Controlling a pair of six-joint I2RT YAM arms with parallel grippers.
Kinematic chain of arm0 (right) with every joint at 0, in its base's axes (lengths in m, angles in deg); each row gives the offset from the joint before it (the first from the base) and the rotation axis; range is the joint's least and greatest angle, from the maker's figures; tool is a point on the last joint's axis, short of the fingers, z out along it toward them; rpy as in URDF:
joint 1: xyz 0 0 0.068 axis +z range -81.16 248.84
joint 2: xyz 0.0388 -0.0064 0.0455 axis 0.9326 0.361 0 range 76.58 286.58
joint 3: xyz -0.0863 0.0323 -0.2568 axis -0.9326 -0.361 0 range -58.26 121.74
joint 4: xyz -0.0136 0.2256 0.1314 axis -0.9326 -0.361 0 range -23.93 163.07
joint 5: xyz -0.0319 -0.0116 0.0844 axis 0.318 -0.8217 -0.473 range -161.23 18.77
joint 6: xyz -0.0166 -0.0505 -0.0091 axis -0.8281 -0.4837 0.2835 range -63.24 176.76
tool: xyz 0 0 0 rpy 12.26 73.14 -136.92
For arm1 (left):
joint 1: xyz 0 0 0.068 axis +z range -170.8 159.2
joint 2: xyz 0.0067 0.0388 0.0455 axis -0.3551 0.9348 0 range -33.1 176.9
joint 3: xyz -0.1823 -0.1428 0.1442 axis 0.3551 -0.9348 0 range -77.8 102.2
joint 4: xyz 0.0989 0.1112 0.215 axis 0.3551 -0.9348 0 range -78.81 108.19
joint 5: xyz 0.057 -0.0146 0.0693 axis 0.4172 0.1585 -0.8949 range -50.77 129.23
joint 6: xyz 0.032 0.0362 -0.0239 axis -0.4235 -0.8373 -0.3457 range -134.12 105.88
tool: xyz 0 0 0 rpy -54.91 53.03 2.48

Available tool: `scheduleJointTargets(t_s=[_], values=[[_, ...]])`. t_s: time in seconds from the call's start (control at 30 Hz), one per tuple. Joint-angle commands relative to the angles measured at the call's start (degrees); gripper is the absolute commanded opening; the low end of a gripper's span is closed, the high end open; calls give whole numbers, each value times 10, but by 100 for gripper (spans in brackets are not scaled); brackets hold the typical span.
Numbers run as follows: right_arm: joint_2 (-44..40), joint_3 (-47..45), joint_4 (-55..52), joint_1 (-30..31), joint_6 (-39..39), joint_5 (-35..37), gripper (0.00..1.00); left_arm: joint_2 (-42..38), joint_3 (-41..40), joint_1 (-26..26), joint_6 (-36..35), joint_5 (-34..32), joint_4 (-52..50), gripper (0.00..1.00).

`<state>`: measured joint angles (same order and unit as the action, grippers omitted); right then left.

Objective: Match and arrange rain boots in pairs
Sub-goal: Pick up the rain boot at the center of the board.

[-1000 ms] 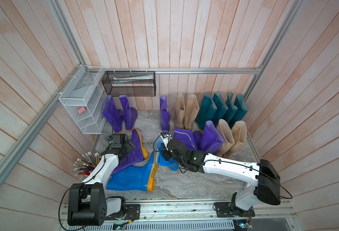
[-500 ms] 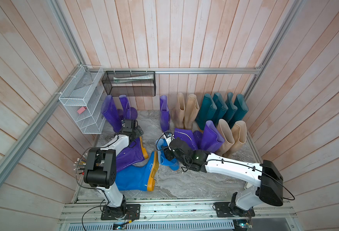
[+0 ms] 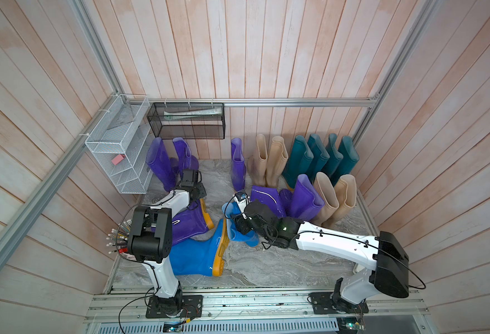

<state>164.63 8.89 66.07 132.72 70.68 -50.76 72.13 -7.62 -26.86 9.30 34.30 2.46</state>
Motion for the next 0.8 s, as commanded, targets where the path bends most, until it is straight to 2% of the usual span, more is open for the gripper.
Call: scheduleJointTargets(t_s=[0.0, 0.13, 0.77], values=[[-9, 12, -32, 4, -2, -4, 68, -6, 52, -5, -38, -11, -20, 20], [-21, 12, -33, 6, 0, -4, 69, -15, 93, -13, -47, -20, -67, 0], [-77, 16, -17, 39, -13, -79, 83, -110, 249, -88, -71, -45, -226, 0]])
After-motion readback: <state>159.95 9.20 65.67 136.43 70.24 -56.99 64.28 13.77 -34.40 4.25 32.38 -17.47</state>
